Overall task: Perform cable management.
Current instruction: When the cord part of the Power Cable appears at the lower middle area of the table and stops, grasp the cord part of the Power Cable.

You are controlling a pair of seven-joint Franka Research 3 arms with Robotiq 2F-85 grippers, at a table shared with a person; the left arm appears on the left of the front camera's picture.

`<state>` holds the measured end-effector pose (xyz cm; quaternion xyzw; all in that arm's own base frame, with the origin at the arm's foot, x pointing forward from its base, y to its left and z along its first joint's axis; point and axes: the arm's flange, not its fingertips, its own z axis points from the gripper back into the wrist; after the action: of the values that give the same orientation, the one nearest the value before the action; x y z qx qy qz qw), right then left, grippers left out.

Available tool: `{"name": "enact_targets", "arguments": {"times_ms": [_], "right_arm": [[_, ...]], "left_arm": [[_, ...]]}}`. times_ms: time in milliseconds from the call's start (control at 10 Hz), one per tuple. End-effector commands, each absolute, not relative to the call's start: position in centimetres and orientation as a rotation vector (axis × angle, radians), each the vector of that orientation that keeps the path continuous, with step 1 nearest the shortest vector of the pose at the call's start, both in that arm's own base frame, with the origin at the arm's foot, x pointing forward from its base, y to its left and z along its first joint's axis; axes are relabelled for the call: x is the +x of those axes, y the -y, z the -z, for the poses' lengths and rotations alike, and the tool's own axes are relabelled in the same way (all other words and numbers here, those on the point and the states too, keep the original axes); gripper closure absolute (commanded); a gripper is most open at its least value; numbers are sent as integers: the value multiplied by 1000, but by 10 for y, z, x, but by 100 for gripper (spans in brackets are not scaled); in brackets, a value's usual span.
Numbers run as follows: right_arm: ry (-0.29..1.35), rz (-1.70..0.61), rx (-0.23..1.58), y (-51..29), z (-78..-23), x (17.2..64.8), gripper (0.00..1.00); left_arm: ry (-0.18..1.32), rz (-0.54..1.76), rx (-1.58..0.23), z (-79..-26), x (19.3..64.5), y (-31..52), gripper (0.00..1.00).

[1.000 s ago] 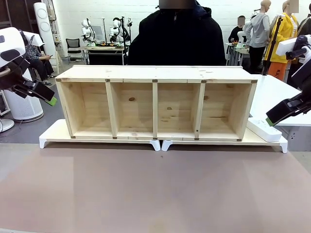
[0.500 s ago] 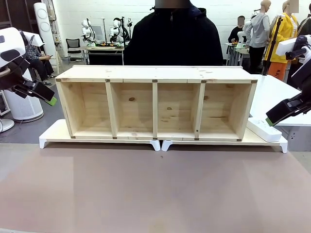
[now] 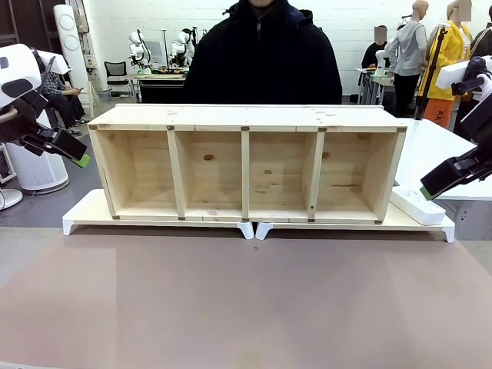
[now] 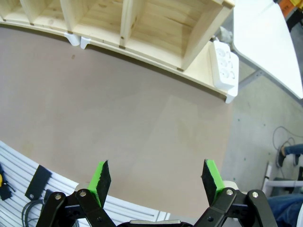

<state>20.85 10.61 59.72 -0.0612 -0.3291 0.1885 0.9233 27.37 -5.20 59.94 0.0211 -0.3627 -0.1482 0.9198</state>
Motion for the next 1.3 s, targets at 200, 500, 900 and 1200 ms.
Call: {"name": "enact_targets", "arguments": {"times_ms": [200, 500, 900, 1200], "right_arm": [[676, -384, -127, -105, -597, 209, 0], [676, -384, -127, -105, -597, 209, 0], [676, -384, -127, -105, -597, 209, 0], [676, -384, -127, -105, -597, 209, 0]], "left_arm": [[749, 305, 52, -600, 274, 51, 0], [749, 305, 52, -600, 274, 51, 0], [749, 305, 52, -600, 274, 51, 0], [749, 305, 52, -600, 274, 51, 0]]}}
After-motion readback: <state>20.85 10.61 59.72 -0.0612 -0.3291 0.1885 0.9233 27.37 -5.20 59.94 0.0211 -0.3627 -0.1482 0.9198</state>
